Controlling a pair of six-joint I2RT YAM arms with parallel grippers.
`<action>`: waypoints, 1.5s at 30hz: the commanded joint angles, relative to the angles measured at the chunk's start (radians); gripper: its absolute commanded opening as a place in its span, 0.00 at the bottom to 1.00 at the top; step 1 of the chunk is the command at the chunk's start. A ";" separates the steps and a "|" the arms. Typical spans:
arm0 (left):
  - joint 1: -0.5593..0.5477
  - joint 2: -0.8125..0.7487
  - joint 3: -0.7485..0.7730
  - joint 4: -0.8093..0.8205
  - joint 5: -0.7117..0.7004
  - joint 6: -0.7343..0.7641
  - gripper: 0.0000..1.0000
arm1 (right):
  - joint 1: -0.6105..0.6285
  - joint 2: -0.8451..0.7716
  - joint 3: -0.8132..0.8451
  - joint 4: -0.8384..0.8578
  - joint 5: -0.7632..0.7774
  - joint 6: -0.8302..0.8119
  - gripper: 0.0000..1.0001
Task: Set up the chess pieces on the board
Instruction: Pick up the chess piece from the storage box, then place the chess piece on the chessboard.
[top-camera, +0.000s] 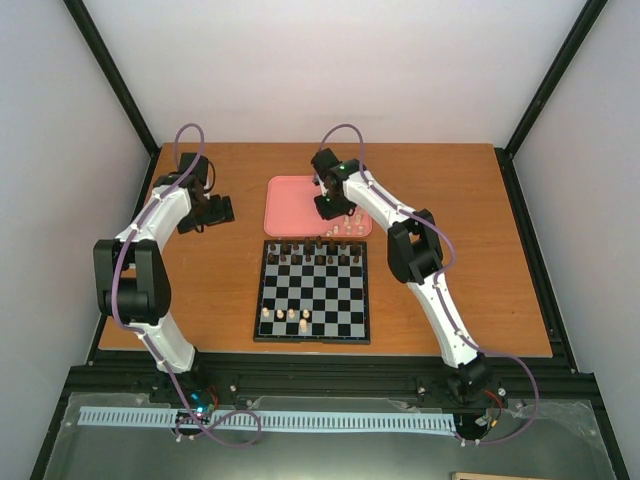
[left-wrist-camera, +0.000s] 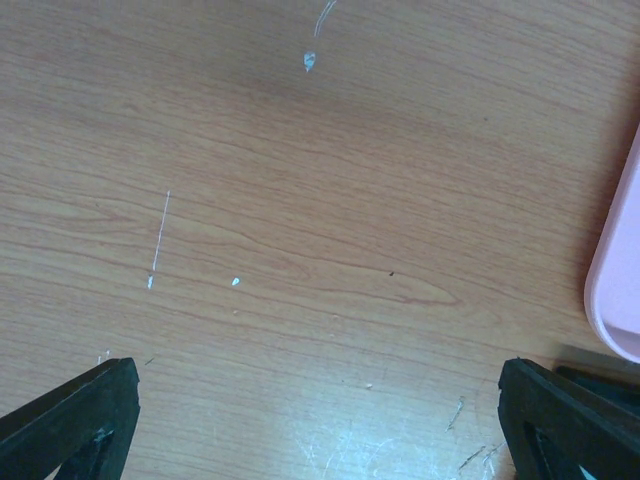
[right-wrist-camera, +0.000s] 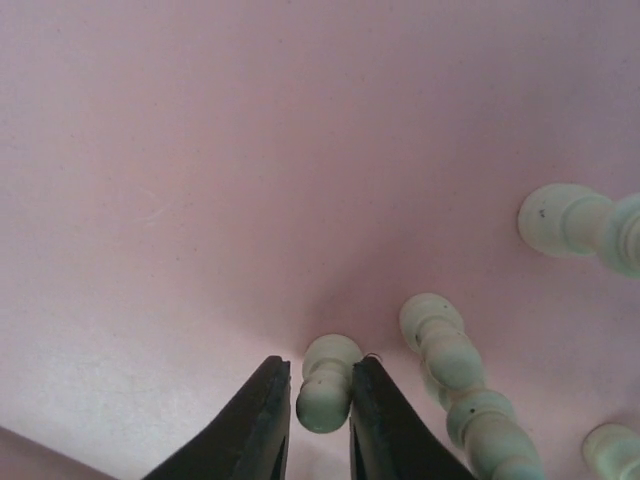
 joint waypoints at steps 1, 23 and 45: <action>-0.008 0.017 0.050 -0.019 0.002 0.002 1.00 | -0.010 0.013 0.038 -0.005 -0.014 0.003 0.16; -0.012 -0.003 0.042 0.001 0.010 -0.005 1.00 | 0.061 -0.428 -0.280 0.048 -0.114 -0.018 0.06; -0.024 -0.050 0.012 0.026 0.009 -0.003 1.00 | 0.411 -0.906 -1.105 0.307 -0.160 0.113 0.06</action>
